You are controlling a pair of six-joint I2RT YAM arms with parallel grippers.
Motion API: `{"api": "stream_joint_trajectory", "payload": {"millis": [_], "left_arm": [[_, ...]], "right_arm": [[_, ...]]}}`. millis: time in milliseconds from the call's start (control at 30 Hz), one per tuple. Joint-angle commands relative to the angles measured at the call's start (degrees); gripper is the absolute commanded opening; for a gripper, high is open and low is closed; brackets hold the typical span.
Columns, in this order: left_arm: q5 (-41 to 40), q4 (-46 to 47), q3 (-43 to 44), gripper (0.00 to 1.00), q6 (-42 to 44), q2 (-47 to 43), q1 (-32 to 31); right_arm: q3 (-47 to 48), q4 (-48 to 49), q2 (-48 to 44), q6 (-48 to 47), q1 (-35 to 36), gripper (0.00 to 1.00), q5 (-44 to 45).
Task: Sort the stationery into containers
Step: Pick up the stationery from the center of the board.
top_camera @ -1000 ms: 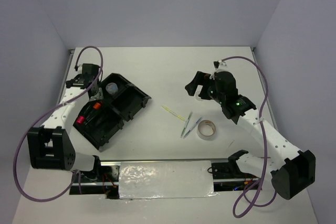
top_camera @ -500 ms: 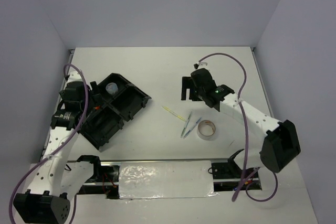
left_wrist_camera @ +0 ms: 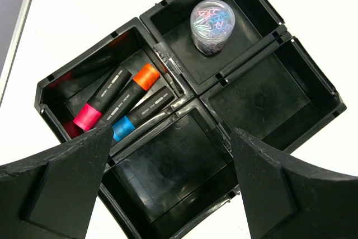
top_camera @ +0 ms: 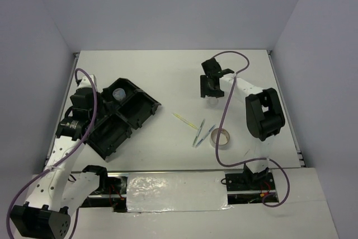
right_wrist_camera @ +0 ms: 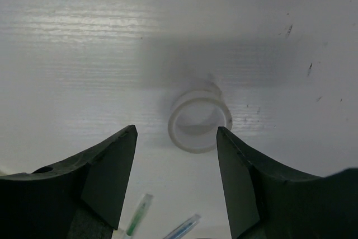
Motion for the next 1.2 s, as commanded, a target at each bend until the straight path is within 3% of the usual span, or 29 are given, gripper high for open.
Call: {"api": "stream_joint_trajectory", "payload": {"millis": [0, 267, 667, 767, 900, 967, 1167], "left_arm": [[1.45, 2.24, 0.64, 0.99, 0.46, -0.22, -0.38], [1.89, 2.33, 0.64, 0.99, 0.63, -0.04, -0.38], [1.98, 2.33, 0.64, 0.99, 0.72, 0.75, -0.46], [1.89, 2.24, 0.73, 0.99, 0.72, 1.01, -0.38], [1.89, 2.33, 0.55, 0.99, 0.63, 1.10, -0.46], [1.72, 2.24, 0.64, 0.99, 0.54, 1.10, -0.46], [-1.44, 1.45, 0.90, 0.99, -1.30, 0.31, -0.38]], "right_arm": [[3.92, -1.52, 0.78, -1.74, -1.02, 0.67, -0.36], [2.60, 0.50, 3.32, -1.22, -1.37, 0.57, -4.23], [2.25, 0.24, 5.96, 0.01, -1.28, 0.38, -1.33], [2.07, 0.32, 5.70, 0.02, -1.37, 0.31, -1.42], [2.34, 0.15, 4.12, 0.28, -1.19, 0.12, -0.98], [3.30, 0.06, 2.11, 0.02, -0.32, 0.06, -1.59], [10.92, -1.17, -2.29, -1.91, 10.64, 0.05, -2.03]]}}
